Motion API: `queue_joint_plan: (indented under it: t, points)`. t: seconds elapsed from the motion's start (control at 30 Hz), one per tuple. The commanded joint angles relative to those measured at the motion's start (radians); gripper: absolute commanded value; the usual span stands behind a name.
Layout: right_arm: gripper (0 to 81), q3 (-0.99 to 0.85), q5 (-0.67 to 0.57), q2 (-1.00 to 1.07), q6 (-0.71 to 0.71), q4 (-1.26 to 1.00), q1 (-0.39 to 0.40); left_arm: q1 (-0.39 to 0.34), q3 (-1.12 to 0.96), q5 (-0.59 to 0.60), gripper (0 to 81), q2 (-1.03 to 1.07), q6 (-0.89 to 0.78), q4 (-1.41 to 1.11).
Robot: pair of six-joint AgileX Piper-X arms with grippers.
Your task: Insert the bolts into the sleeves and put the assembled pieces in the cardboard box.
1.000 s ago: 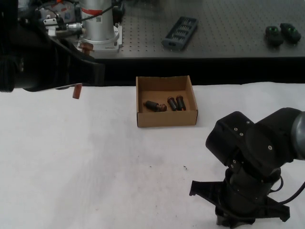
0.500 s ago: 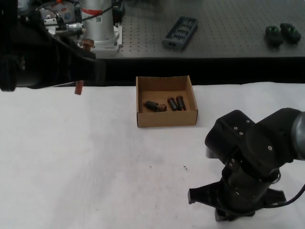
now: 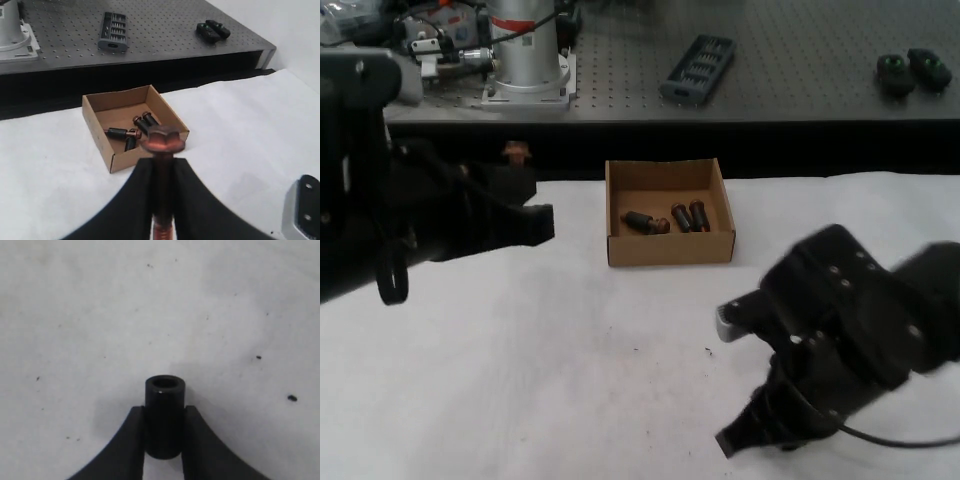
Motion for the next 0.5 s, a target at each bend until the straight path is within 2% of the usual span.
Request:
queue_joint_plan:
  t: [0.0, 0.1, 0.27, 0.47]
  points:
    - [12.1, 0.055, -0.075, -0.079, -0.013, -0.065, -0.001, 0.015, -0.003, 0.066, 5.1, 0.031, -0.049, -0.103]
    - [12.1, 0.158, -0.150, -0.216, -0.013, -0.171, -0.001, 0.018, -0.003, 0.126, 5.1, 0.091, -0.084, -0.201]
    - [12.1, 0.271, -0.345, -0.383, 0.022, -0.374, -0.001, 0.018, -0.003, 0.235, 5.1, 0.194, -0.229, -0.360]
    - [12.1, 0.326, -0.433, -0.420, 0.074, -0.607, -0.001, -0.002, -0.003, 0.366, 5.1, 0.261, -0.369, -0.551]
